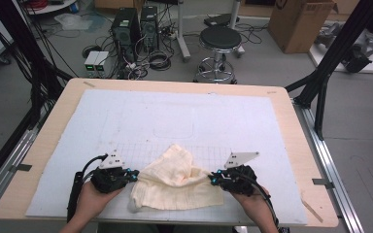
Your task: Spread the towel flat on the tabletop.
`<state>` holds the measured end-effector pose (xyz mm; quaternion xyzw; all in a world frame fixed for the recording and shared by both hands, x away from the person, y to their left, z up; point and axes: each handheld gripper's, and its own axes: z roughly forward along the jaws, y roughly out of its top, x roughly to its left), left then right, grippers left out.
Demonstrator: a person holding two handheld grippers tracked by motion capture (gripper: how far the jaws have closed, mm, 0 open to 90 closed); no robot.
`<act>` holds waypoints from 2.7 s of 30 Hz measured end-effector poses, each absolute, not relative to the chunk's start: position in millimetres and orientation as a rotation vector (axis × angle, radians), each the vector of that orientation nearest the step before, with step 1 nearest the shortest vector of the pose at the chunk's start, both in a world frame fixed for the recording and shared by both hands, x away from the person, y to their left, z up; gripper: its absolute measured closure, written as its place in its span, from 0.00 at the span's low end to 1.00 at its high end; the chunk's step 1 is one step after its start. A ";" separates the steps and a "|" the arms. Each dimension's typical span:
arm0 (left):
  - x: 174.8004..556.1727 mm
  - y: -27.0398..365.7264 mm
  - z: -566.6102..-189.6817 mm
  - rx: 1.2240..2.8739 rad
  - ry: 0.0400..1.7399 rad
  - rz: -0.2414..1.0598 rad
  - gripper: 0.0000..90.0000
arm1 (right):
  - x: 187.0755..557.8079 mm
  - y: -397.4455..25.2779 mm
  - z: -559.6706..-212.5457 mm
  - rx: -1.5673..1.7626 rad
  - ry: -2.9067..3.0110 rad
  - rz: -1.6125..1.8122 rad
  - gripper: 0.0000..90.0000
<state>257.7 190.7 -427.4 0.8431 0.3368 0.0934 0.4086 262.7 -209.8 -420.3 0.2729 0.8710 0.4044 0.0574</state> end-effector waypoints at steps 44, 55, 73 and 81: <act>373.5 70.8 -429.5 2.337 0.683 0.274 0.93 | 292.9 -187.8 -419.6 0.776 2.676 1.373 0.62; 374.4 82.4 -417.8 2.286 0.739 0.291 0.96 | 295.8 -181.9 -418.9 0.759 2.715 1.405 0.64; 353.7 144.1 -380.8 2.100 0.842 0.386 0.96 | 273.3 -209.9 -388.3 0.878 2.387 1.189 0.94; 327.9 174.0 -399.7 2.130 0.882 0.351 0.96 | 255.7 -195.8 -412.6 0.861 2.591 1.170 0.88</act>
